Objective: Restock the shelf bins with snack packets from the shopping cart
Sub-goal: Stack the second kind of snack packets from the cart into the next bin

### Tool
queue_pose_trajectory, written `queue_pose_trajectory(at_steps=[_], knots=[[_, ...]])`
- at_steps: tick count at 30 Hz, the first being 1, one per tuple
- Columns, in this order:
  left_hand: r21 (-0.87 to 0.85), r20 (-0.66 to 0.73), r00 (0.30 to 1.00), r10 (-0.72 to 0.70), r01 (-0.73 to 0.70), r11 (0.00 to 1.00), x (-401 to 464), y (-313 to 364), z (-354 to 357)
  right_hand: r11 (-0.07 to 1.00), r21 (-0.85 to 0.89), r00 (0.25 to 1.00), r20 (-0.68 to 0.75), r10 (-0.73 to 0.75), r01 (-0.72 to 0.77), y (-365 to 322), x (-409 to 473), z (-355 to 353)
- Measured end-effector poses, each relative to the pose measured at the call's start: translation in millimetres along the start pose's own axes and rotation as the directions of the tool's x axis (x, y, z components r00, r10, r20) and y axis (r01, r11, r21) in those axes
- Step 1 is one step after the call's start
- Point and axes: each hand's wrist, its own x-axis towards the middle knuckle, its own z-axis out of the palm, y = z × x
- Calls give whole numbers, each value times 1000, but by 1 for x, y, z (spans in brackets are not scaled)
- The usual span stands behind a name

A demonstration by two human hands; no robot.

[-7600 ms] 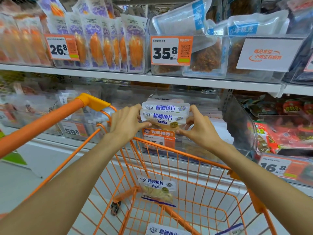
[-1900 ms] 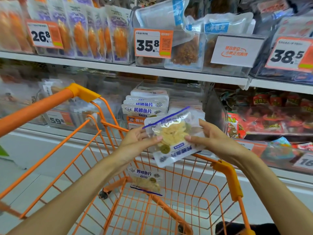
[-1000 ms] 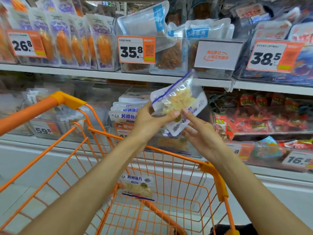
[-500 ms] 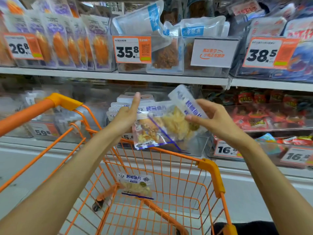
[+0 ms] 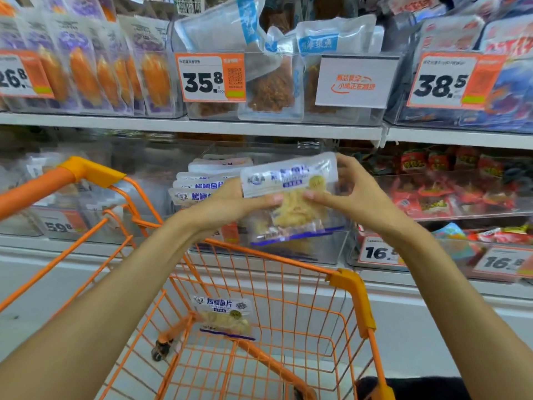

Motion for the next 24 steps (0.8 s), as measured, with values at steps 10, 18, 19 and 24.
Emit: queue_pose_trajectory(at_steps=[10,18,19,24], knots=[[499,52,999,-13,-14,867,51,10,-15,973,108,956,237,175,-205,34,24,1],[912,-48,972,231,-52,407,47,24,-3,966,-66,924,280,260,-251,36,28,-12],[928,-38,973,226,-50,370,48,22,-3,968,-67,929,273,251,-242,38,28,-9],[940,-72,968,241,-15,340,57,13,-2,987,-83,982,118,146,-137,46,33,7]])
